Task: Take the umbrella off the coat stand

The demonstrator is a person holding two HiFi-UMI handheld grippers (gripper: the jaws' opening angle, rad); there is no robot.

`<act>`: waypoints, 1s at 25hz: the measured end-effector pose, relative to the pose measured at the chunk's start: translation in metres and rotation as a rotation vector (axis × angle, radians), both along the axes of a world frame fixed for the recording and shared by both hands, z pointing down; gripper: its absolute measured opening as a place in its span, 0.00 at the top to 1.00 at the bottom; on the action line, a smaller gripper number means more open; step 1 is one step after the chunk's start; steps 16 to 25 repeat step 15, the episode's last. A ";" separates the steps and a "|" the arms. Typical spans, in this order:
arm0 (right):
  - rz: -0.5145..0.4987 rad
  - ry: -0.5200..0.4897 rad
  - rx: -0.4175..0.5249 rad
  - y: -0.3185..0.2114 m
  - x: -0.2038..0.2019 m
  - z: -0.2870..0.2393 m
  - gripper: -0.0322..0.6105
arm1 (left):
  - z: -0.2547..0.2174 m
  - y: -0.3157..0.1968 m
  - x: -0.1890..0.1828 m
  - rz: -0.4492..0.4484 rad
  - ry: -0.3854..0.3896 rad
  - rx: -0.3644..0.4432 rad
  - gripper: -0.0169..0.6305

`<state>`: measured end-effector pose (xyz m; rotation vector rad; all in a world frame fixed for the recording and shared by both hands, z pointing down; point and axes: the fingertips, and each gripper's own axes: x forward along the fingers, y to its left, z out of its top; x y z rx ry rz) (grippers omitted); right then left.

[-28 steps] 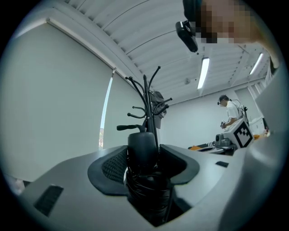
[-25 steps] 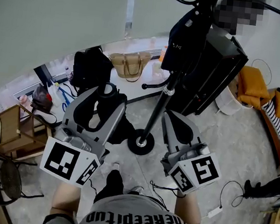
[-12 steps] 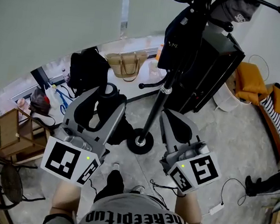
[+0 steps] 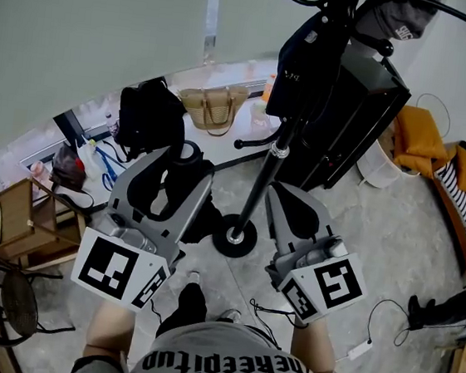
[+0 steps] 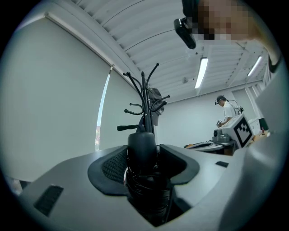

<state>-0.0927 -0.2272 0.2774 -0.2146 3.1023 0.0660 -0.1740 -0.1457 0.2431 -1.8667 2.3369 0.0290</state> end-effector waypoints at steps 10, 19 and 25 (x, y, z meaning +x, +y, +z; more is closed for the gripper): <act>-0.026 -0.008 -0.008 0.000 -0.009 0.001 0.93 | 0.003 0.004 -0.005 -0.024 -0.007 -0.010 0.62; -0.034 -0.006 -0.014 0.002 -0.012 0.002 0.93 | 0.004 0.006 -0.007 -0.034 -0.009 -0.016 0.62; -0.034 -0.006 -0.014 0.002 -0.012 0.002 0.93 | 0.004 0.006 -0.007 -0.034 -0.009 -0.016 0.62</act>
